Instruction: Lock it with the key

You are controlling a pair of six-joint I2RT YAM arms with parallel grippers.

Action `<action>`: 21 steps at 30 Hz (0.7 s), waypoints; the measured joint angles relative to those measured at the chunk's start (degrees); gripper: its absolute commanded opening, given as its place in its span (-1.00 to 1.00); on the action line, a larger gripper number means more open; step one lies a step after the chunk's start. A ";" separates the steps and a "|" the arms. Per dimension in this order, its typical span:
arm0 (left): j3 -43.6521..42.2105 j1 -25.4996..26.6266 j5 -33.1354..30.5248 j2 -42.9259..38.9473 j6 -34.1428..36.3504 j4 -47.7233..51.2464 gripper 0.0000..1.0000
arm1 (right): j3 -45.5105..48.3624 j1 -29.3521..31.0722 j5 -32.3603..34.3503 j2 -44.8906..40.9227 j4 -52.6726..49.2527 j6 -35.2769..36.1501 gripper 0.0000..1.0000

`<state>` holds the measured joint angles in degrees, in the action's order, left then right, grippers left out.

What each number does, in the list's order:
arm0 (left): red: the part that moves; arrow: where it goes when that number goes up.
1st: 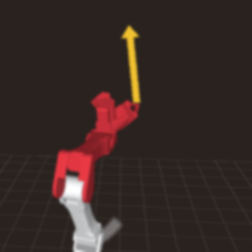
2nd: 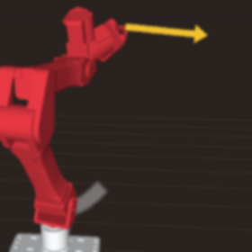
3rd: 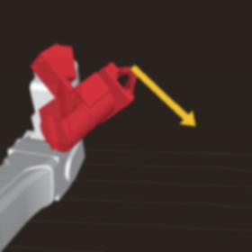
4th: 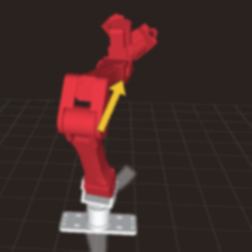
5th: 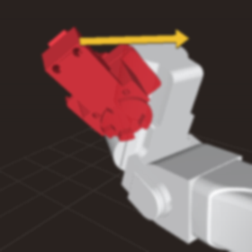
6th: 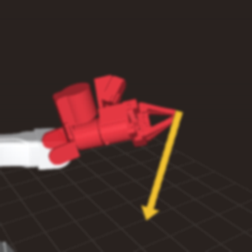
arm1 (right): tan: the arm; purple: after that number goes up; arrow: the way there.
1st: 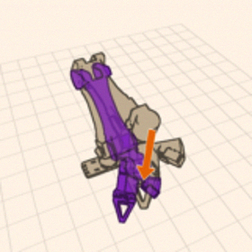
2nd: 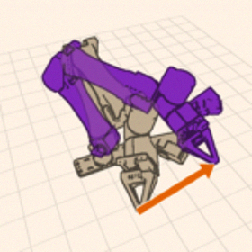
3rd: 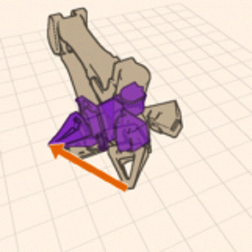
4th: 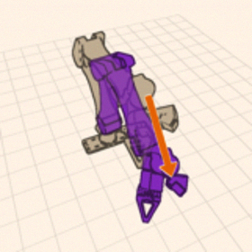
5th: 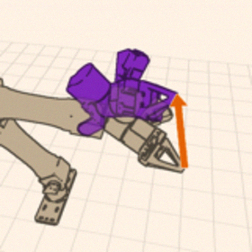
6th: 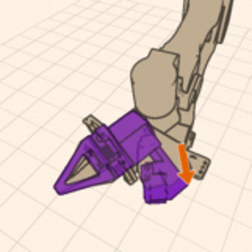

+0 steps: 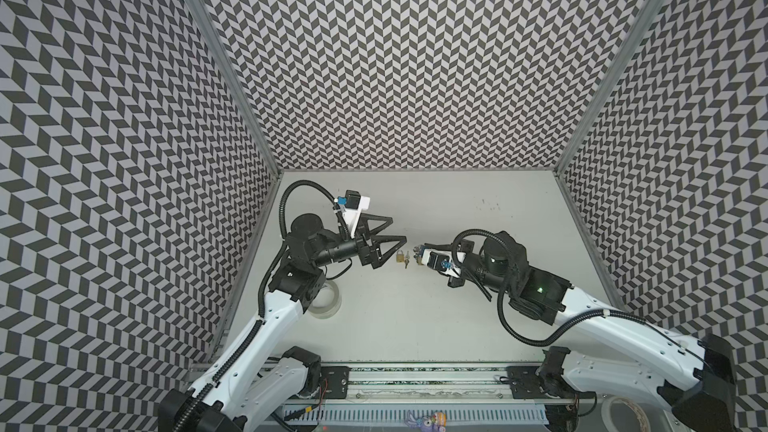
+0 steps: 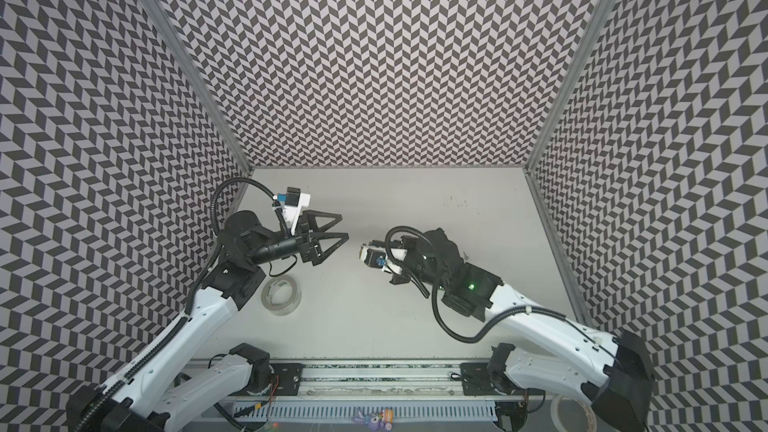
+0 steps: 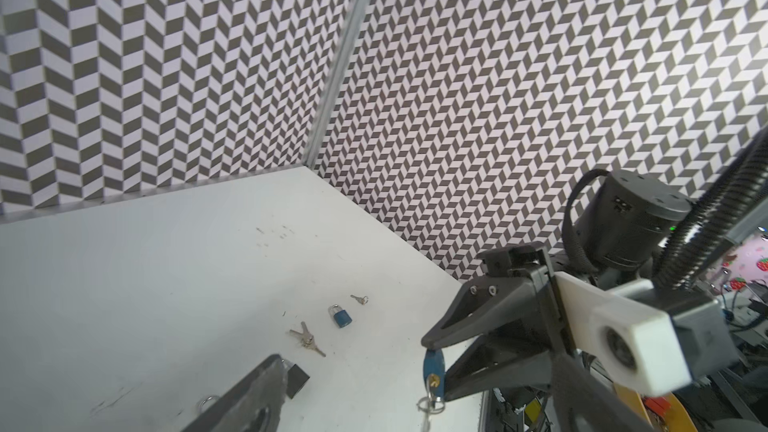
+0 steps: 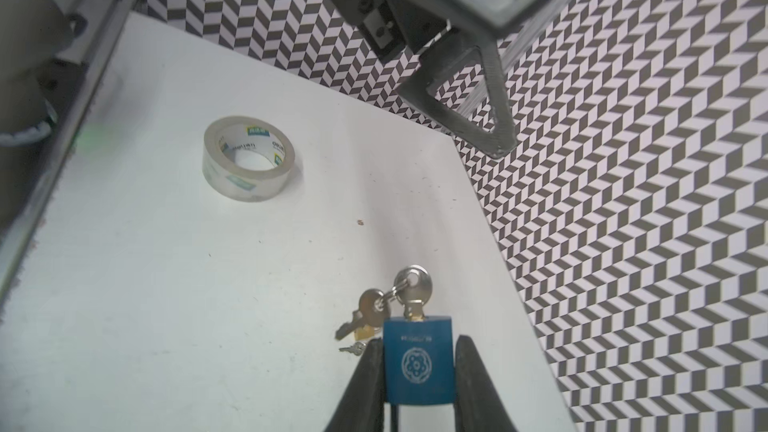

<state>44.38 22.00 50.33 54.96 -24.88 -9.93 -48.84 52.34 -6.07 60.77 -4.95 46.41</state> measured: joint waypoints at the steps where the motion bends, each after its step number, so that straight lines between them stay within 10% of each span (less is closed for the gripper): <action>1: 0.35 1.14 -0.04 0.42 0.68 0.15 0.99 | -0.13 0.02 0.00 -0.09 -1.07 2.12 -1.00; 21: 2.56 12.81 -4.17 7.08 6.21 3.06 0.45 | -0.37 0.00 -1.11 -3.26 -3.04 10.12 -1.00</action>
<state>46.94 34.81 46.15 62.04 -18.68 -6.87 -49.21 52.34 -7.18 57.52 -7.99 56.53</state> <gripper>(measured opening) 0.724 0.241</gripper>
